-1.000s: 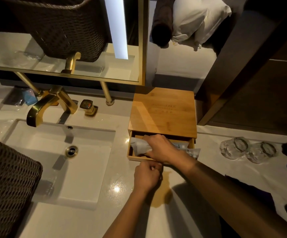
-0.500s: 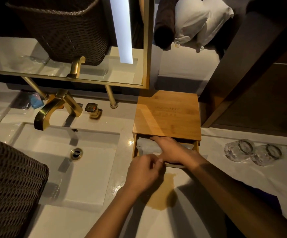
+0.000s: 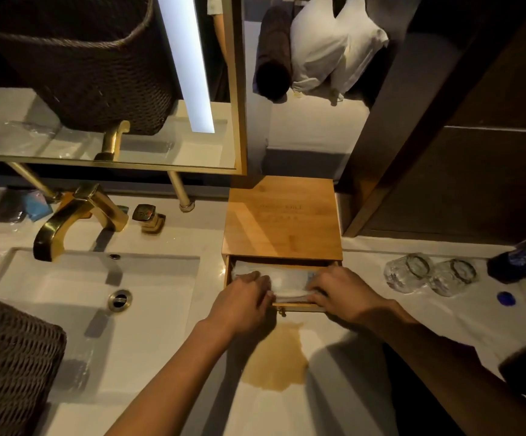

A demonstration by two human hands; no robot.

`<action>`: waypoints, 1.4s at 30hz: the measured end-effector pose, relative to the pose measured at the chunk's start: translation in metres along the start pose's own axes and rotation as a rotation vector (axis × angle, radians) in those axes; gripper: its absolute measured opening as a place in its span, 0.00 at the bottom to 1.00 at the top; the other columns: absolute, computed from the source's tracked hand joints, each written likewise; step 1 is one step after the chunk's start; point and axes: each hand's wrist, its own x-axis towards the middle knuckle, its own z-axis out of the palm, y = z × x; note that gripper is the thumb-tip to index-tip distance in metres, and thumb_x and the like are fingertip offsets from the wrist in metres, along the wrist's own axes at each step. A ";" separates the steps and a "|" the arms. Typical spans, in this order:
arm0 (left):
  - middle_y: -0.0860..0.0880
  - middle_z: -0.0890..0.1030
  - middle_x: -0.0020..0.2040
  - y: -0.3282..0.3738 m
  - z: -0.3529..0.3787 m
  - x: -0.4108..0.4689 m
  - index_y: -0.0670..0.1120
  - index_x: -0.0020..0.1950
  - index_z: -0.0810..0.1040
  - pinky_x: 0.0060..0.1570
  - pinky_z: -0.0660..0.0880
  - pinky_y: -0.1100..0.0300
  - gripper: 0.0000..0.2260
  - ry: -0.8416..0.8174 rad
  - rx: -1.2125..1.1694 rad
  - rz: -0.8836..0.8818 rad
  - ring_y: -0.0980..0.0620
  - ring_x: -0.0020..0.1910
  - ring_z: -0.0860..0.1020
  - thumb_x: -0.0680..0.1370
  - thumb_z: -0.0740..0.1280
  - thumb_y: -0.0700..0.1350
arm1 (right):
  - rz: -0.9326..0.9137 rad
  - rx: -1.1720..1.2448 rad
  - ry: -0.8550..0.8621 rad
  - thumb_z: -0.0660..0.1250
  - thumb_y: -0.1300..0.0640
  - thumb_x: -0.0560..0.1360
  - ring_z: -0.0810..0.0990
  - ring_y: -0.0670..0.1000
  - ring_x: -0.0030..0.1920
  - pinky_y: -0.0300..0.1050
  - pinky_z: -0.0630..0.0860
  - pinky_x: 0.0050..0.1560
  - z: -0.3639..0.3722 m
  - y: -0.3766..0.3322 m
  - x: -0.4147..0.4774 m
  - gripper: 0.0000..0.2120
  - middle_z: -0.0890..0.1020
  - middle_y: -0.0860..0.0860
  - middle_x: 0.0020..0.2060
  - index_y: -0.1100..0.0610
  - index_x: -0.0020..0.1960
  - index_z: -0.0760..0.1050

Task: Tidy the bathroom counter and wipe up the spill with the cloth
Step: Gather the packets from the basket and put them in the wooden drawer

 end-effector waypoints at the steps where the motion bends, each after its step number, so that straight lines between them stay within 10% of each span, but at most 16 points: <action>1: 0.49 0.78 0.60 0.000 0.000 0.001 0.49 0.62 0.76 0.52 0.76 0.57 0.13 0.006 -0.002 -0.002 0.49 0.57 0.78 0.83 0.59 0.53 | -0.012 0.043 0.012 0.63 0.49 0.80 0.76 0.43 0.44 0.40 0.70 0.43 0.003 -0.005 0.004 0.09 0.81 0.44 0.42 0.48 0.48 0.82; 10: 0.48 0.76 0.66 -0.009 -0.002 0.005 0.50 0.68 0.74 0.53 0.74 0.58 0.16 -0.023 0.129 0.021 0.48 0.62 0.76 0.82 0.59 0.54 | 0.069 0.212 0.096 0.67 0.40 0.75 0.78 0.45 0.38 0.41 0.70 0.37 0.020 -0.034 0.029 0.15 0.81 0.47 0.34 0.49 0.39 0.81; 19: 0.43 0.44 0.83 -0.005 0.012 0.014 0.53 0.82 0.47 0.80 0.45 0.44 0.30 -0.251 0.234 -0.106 0.39 0.81 0.41 0.83 0.44 0.64 | 0.109 0.089 0.087 0.48 0.43 0.84 0.72 0.58 0.71 0.55 0.69 0.71 0.039 -0.023 0.021 0.26 0.73 0.55 0.72 0.56 0.76 0.66; 33: 0.42 0.58 0.81 0.004 0.013 0.008 0.52 0.77 0.64 0.77 0.58 0.45 0.25 -0.210 0.304 -0.063 0.38 0.79 0.59 0.83 0.48 0.61 | 0.104 -0.171 0.168 0.40 0.36 0.80 0.81 0.51 0.55 0.55 0.67 0.67 0.038 -0.022 0.009 0.30 0.84 0.49 0.50 0.48 0.57 0.77; 38: 0.43 0.49 0.83 0.003 0.019 0.013 0.52 0.82 0.49 0.80 0.50 0.44 0.30 -0.242 0.272 -0.122 0.40 0.82 0.48 0.83 0.45 0.64 | 0.100 -0.016 0.109 0.40 0.32 0.78 0.67 0.54 0.75 0.54 0.61 0.76 0.038 -0.026 0.012 0.36 0.69 0.52 0.74 0.51 0.76 0.64; 42: 0.44 0.47 0.83 0.002 0.020 0.028 0.52 0.83 0.45 0.80 0.46 0.43 0.30 -0.249 0.259 -0.170 0.40 0.82 0.44 0.83 0.45 0.63 | 0.132 0.040 0.051 0.41 0.33 0.80 0.66 0.55 0.75 0.56 0.59 0.76 0.042 -0.022 0.027 0.33 0.68 0.53 0.74 0.50 0.77 0.59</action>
